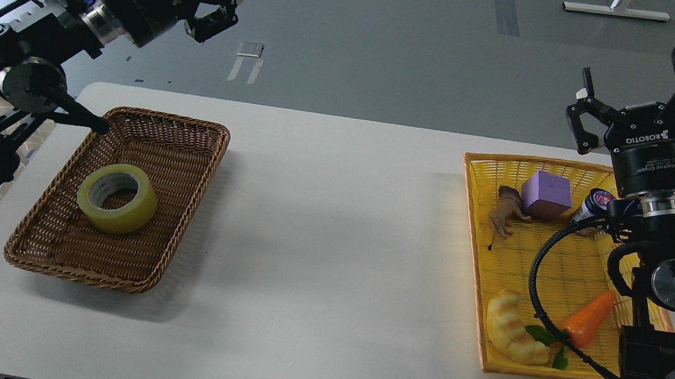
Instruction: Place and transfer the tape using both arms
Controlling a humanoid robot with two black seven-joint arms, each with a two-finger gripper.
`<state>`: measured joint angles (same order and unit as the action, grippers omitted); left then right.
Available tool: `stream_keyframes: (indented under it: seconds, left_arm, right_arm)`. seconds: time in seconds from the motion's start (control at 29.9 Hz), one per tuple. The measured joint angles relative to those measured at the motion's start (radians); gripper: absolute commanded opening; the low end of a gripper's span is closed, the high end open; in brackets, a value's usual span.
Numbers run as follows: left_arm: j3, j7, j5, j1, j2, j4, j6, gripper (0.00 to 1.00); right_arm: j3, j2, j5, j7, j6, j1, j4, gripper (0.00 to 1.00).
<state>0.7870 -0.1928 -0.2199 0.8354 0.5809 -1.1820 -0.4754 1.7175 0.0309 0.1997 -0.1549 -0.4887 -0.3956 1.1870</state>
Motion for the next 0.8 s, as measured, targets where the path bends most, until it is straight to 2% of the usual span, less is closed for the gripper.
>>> stream_keyframes:
  seconds: [0.33,0.5,0.8]
  left_arm:
    - [0.088,0.004,0.002,-0.120,-0.196,-0.006,-0.013,0.98]
    - [0.117,0.004,0.001,-0.178,-0.235,-0.005,-0.013,0.98]
    - [0.257,0.003,0.003,-0.235,-0.257,-0.004,-0.013,0.98]
  right_arm:
    - [-0.081,0.028,0.004,-0.004,0.000,-0.076,-0.064,1.00]
    - [-0.138,0.085,0.004,-0.005,0.000,-0.111,-0.089,1.00]
    - [-0.203,0.095,0.021,-0.004,0.000,-0.130,-0.122,1.00]
